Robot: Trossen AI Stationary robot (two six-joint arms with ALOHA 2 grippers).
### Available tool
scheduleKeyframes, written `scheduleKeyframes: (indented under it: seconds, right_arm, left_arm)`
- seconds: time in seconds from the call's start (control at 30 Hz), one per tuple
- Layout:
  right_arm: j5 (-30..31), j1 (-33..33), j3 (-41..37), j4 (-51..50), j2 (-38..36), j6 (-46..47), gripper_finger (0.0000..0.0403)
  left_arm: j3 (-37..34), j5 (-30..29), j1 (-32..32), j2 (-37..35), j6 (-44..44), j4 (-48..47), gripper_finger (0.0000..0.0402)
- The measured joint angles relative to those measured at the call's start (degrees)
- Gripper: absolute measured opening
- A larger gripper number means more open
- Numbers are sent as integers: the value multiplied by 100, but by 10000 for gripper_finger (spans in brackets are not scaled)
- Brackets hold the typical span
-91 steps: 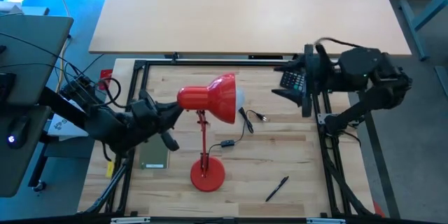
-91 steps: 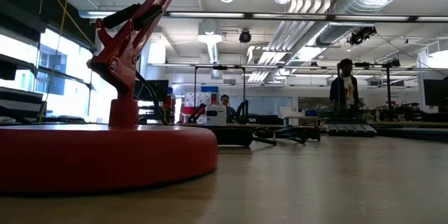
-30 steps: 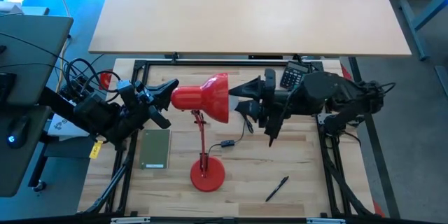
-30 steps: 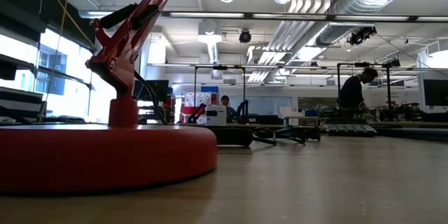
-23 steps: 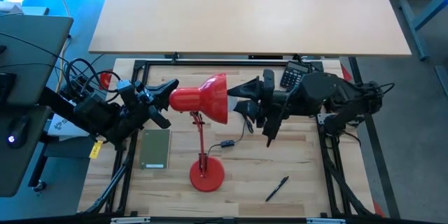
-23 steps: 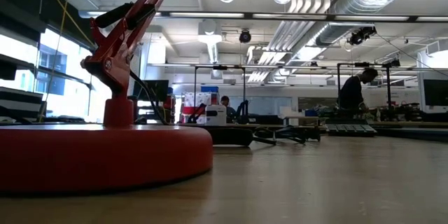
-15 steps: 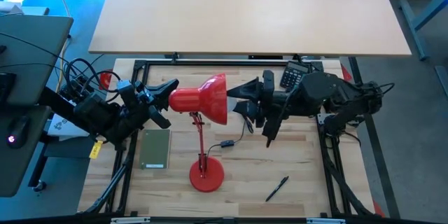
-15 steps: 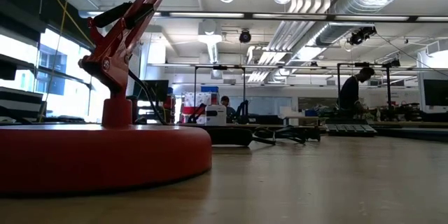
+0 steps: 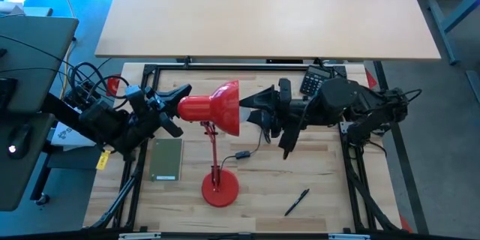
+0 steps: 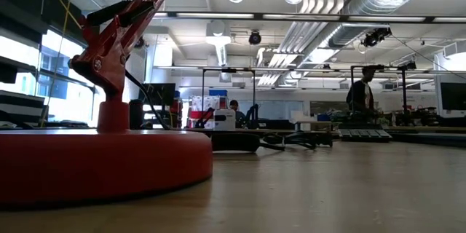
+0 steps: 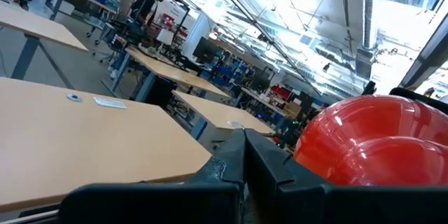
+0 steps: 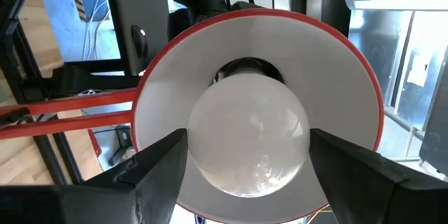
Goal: Screw lightbulb
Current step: Insert the white lightbulb into the red lamp
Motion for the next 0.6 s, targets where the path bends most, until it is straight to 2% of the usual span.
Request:
scheduleKeyframes:
  seconds: [0.13,0.37,0.6]
  right_arm:
    - [10,-53,0,39,17,-77,280]
    - [42,-61,-4,151,28,-72,235]
    - [42,-61,-4,151,26,218,231]
  left_arm:
    - [0,0,4,-2,-96,0,0]
    - [0,0,4,-2,-53,-4,0]
    - [0,-2,4,-2,3,-7,0]
